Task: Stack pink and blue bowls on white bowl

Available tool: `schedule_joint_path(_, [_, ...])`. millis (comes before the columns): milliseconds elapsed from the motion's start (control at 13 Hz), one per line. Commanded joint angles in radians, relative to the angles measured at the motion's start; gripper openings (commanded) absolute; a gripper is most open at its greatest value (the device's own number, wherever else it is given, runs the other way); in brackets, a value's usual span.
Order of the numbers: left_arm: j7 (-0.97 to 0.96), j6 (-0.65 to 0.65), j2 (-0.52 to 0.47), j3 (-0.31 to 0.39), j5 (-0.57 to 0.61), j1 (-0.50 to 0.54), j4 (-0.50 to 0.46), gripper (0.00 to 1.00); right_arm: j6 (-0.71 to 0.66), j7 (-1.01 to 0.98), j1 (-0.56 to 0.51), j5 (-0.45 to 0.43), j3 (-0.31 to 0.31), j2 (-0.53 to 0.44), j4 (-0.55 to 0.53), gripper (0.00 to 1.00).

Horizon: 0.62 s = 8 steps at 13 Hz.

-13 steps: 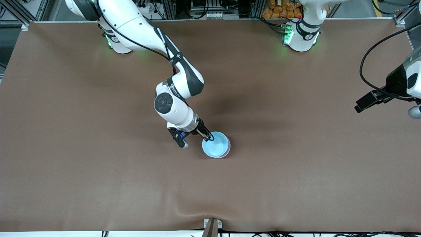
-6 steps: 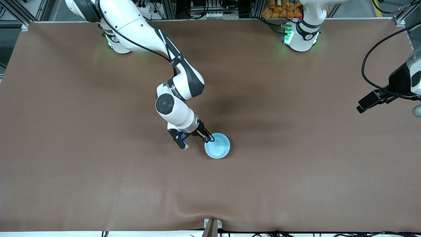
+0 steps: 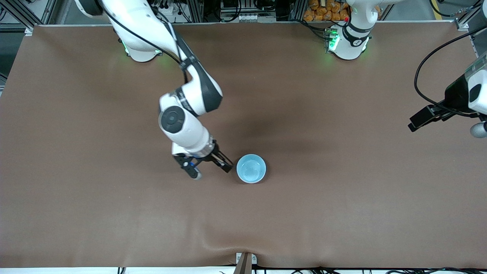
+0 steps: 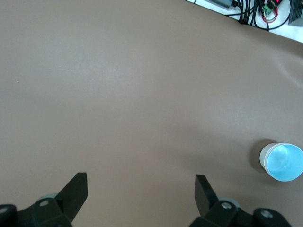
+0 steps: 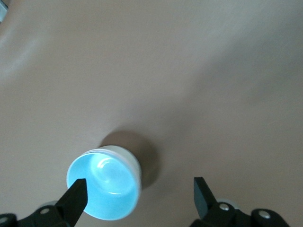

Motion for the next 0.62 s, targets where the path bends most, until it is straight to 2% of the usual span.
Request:
schedule_joint_path(0, [0.018,-0.002,0.036,-0.005,0.003,-0.037,0.026,1.0,-0.154,-0.22,-0.075,-0.022,-0.022,-0.11,-0.03,1.0])
schedule_joint_path(231, [0.012,0.002,0.096,-0.003,0.013,-0.103,0.026,1.0,-0.264,-0.438,-0.196,-0.022,-0.024,-0.185,-0.052,1.0])
schedule_joint_path(385, [0.009,0.052,0.118,-0.003,0.014,-0.117,0.026,1.0,-0.28,-0.513,-0.281,-0.026,-0.019,-0.273,-0.127,1.0])
schedule_joint_path(538, [0.012,0.062,0.122,-0.003,0.014,-0.117,0.026,1.0,-0.301,-0.608,-0.397,-0.063,0.024,-0.342,-0.16,1.0])
